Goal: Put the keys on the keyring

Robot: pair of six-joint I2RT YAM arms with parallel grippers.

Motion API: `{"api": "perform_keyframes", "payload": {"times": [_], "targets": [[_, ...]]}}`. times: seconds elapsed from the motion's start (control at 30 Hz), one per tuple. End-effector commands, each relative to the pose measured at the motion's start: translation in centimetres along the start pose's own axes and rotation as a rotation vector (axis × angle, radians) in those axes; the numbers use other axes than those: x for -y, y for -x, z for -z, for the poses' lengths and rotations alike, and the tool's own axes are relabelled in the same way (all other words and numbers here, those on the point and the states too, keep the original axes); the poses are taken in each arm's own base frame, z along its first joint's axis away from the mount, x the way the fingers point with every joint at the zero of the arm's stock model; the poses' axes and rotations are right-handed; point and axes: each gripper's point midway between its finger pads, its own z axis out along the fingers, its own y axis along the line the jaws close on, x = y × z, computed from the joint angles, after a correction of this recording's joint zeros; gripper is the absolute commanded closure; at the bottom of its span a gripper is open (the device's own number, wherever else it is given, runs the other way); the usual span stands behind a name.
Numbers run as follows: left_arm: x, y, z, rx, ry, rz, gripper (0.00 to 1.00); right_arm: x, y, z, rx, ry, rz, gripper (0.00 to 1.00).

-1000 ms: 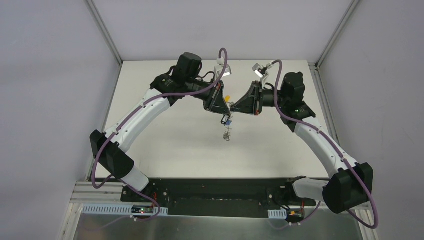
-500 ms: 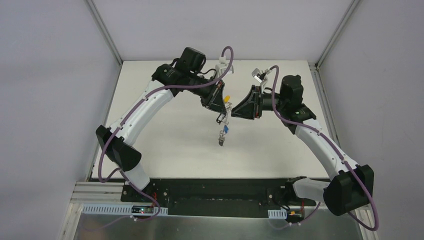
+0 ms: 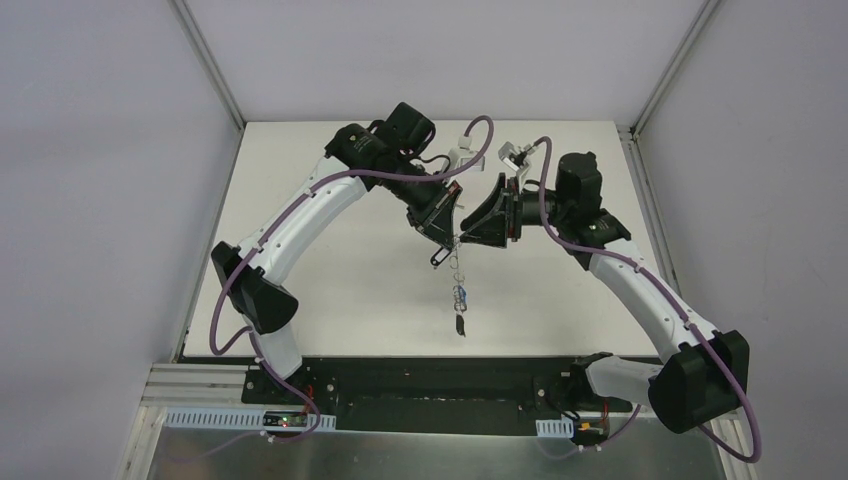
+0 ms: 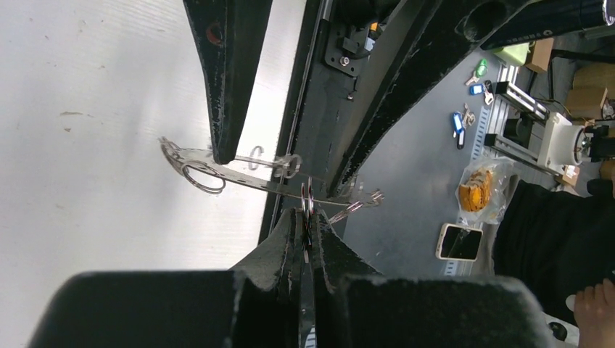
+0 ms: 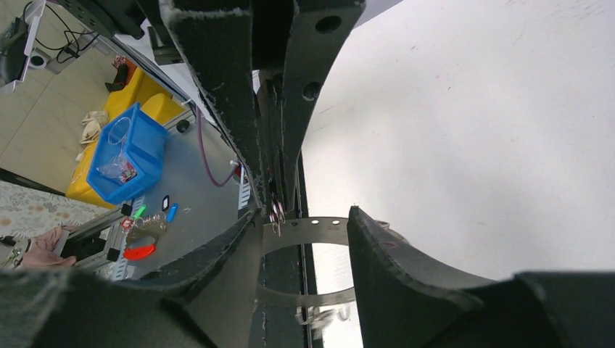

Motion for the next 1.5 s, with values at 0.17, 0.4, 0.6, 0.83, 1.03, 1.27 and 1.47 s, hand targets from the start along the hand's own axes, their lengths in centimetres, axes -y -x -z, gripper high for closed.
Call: {"api": "perform_keyframes", "payload": {"times": [0.17, 0.4, 0.6, 0.83, 1.03, 1.27, 1.47], "targets": [[1.2, 0.6, 0.5, 0.011, -0.037, -0.034, 1.00, -2.1, 1.0, -0.4, 0.000, 0.071, 0.087, 0.58], [1.0, 0.6, 0.3, 0.008, -0.039, -0.032, 1.00, -2.1, 0.6, -0.8, -0.012, 0.089, 0.077, 0.70], [1.0, 0.6, 0.2, 0.009, -0.037, -0.033, 1.00, -2.1, 0.3, -0.8, -0.019, 0.098, 0.074, 0.82], [0.9, 0.6, 0.3, 0.009, -0.029, -0.035, 1.00, -2.2, 0.0, -1.1, -0.027, 0.109, 0.066, 0.85], [0.6, 0.8, 0.2, 0.012, -0.022, -0.040, 1.00, -2.3, -0.3, -1.3, -0.037, 0.124, 0.054, 0.92], [0.3, 0.8, 0.6, 0.024, 0.005, -0.099, 0.99, -2.1, 2.1, -0.7, 0.012, 0.072, 0.045, 1.00], [-0.5, 0.6, 0.6, 0.062, 0.052, -0.149, 0.82, -1.6, 4.6, 0.0, 0.081, 0.026, -0.020, 1.00]]}}
